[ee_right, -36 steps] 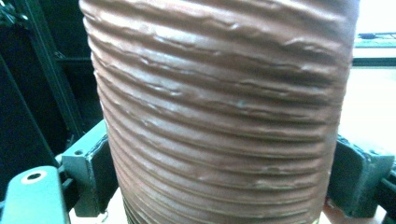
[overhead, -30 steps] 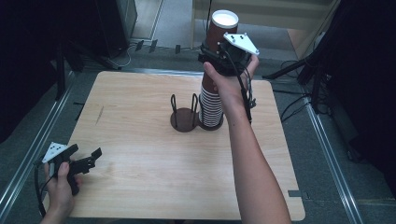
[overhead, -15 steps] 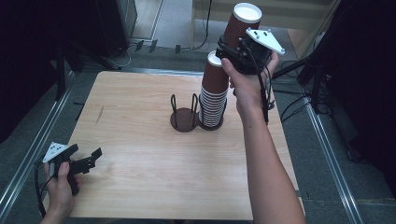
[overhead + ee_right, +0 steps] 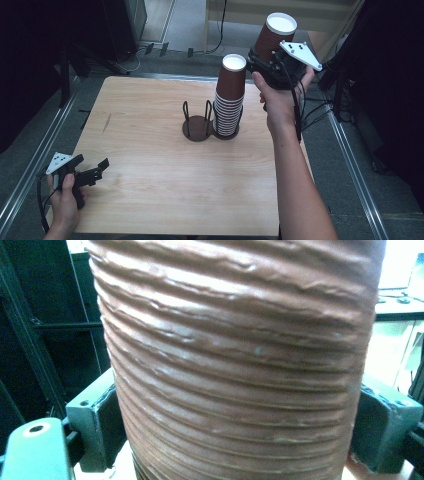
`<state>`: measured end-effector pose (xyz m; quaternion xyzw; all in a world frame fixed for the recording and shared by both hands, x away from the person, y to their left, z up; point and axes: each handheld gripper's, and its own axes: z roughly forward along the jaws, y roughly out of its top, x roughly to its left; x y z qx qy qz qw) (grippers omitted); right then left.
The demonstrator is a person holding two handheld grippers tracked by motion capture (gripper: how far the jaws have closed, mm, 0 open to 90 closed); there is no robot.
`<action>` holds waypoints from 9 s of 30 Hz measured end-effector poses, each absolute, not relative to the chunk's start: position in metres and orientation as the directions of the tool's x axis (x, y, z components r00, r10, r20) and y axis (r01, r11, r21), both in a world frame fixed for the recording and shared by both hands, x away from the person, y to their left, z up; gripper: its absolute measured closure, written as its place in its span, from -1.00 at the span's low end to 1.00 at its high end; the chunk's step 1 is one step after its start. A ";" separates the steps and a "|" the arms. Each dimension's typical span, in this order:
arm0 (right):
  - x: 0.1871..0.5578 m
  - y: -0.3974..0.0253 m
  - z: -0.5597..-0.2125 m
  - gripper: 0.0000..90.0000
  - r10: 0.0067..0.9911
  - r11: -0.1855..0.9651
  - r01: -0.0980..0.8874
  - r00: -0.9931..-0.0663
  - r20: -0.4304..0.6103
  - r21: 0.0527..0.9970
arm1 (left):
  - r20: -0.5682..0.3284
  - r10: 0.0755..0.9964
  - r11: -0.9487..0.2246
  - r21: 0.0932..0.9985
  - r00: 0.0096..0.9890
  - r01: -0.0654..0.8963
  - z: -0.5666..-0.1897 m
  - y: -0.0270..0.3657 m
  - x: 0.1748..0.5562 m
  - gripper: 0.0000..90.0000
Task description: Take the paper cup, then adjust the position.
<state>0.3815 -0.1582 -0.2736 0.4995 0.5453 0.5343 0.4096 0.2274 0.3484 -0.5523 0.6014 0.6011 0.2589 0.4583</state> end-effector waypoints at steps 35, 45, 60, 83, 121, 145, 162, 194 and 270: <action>0.358 -0.184 -0.351 -0.74 0.988 -0.008 0.128 -0.149 0.028 0.992 | -0.244 0.960 0.150 0.863 0.138 0.482 -0.552 0.349 0.227 -1.00; 0.350 -0.191 -0.379 -0.74 0.991 0.010 0.151 -0.131 0.010 0.989 | -0.238 0.961 0.143 0.865 0.143 0.481 -0.552 0.349 0.226 -1.00; 0.330 -0.200 -0.416 -0.74 0.994 0.025 0.172 -0.111 -0.006 0.985 | -0.219 0.965 0.128 0.874 0.145 0.469 -0.552 0.346 0.224 -1.00; 0.305 -0.214 -0.465 -0.74 0.995 0.007 0.238 -0.098 0.017 0.971 | -0.153 0.962 0.029 0.883 0.228 0.469 -0.524 0.320 0.238 -1.00; 0.290 -0.161 -0.496 -0.75 0.975 0.143 0.279 -0.207 -0.086 0.950 | -0.164 0.845 -0.090 0.894 0.510 0.438 -0.488 0.198 0.281 -1.00; 0.277 -0.123 -0.514 -0.75 0.937 0.275 0.265 -0.290 -0.196 0.924 | -0.171 0.791 -0.129 0.892 0.587 0.434 -0.487 0.174 0.277 -1.00; 0.271 -0.108 -0.521 -0.75 0.911 0.338 0.249 -0.330 -0.249 0.907 | -0.170 0.772 -0.149 0.888 0.613 0.434 -0.488 0.167 0.275 -1.00; 0.259 -0.082 -0.533 -0.76 0.827 0.468 0.161 -0.428 -0.366 0.869 | -0.097 0.649 -0.285 0.888 0.755 0.360 -0.485 0.143 0.266 -0.91; 0.236 -0.060 -0.532 -1.00 0.574 0.665 -0.001 -0.639 -0.512 0.746 | -0.168 0.549 -0.372 0.828 0.819 0.419 -0.491 0.135 0.265 -0.51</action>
